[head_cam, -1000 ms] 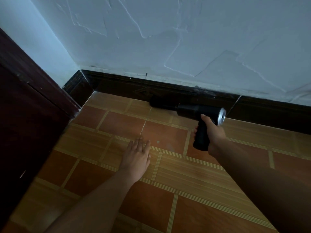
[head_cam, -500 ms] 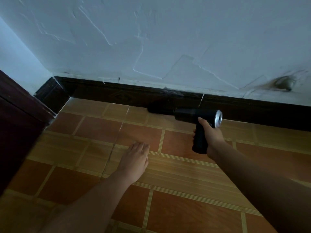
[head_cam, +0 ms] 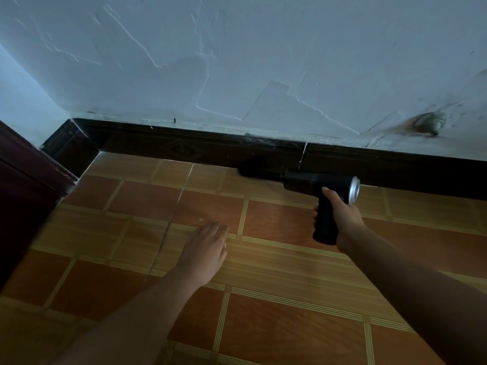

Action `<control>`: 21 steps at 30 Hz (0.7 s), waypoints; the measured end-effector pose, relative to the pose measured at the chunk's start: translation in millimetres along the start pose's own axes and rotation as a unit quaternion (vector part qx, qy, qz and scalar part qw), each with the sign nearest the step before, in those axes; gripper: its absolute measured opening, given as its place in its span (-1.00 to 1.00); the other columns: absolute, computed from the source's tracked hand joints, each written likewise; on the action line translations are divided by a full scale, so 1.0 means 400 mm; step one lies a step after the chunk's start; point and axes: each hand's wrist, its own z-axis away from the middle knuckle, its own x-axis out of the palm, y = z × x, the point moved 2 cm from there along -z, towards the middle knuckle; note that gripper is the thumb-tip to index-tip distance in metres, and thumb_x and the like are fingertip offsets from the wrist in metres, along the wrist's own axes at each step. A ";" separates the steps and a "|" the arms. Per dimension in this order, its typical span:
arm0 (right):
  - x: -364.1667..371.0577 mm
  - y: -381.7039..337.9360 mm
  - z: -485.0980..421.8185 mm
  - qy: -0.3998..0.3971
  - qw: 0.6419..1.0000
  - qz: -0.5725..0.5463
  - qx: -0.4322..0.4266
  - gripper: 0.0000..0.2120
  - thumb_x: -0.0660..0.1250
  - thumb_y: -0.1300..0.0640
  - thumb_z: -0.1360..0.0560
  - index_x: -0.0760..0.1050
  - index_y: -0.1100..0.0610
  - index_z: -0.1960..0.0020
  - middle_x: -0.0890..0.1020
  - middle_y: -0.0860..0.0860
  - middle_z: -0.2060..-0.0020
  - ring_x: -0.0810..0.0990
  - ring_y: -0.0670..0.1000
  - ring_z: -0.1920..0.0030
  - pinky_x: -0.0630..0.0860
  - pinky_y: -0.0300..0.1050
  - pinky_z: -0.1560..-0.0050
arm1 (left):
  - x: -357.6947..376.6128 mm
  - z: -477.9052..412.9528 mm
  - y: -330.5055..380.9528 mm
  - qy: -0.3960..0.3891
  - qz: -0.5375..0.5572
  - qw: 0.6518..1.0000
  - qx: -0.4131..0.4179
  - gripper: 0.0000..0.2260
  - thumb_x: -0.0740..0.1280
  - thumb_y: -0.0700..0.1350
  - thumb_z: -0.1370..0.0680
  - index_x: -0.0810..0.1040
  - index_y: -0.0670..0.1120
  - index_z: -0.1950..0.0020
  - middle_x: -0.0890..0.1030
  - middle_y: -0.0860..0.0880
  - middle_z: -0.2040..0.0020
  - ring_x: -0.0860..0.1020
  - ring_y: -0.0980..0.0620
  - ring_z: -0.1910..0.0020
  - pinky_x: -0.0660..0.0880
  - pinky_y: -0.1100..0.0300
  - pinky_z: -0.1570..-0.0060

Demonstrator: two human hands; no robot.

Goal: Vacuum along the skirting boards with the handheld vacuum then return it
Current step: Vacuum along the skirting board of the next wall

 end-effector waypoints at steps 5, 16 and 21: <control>0.036 0.014 -0.014 -0.010 1.000 -0.001 0.004 -0.66 0.35 0.04 -0.48 0.44 0.22 -0.15 0.55 0.09 0.31 0.53 0.02 0.37 0.48 -0.09 0.34 | 0.008 0.017 -0.039 0.026 -0.012 1.000 -0.003 -0.67 0.42 -0.19 -0.43 0.55 -0.17 -0.18 0.62 -0.07 -0.07 0.61 -0.03 -0.05 0.55 0.09 -0.08; 0.149 0.049 -0.027 -0.032 0.999 -0.002 0.013 -0.76 0.35 0.05 -0.48 0.46 0.20 -0.03 0.54 0.08 0.33 0.53 0.02 0.39 0.49 -0.12 0.37 | 0.004 0.041 -0.102 0.069 -0.054 0.996 0.004 -0.58 0.58 -0.16 -0.23 0.63 -0.14 -0.06 0.66 -0.02 0.07 0.65 0.04 0.11 0.60 0.16 0.12; 0.186 0.052 -0.027 -0.047 0.999 0.001 0.014 -0.77 0.35 0.06 -0.49 0.46 0.21 -0.02 0.53 0.08 0.34 0.52 0.02 0.41 0.49 -0.15 0.42 | 0.009 0.053 -0.132 0.065 -0.040 0.997 0.009 -0.58 0.58 -0.17 -0.24 0.62 -0.12 -0.07 0.66 -0.01 0.04 0.65 0.04 0.08 0.62 0.15 0.13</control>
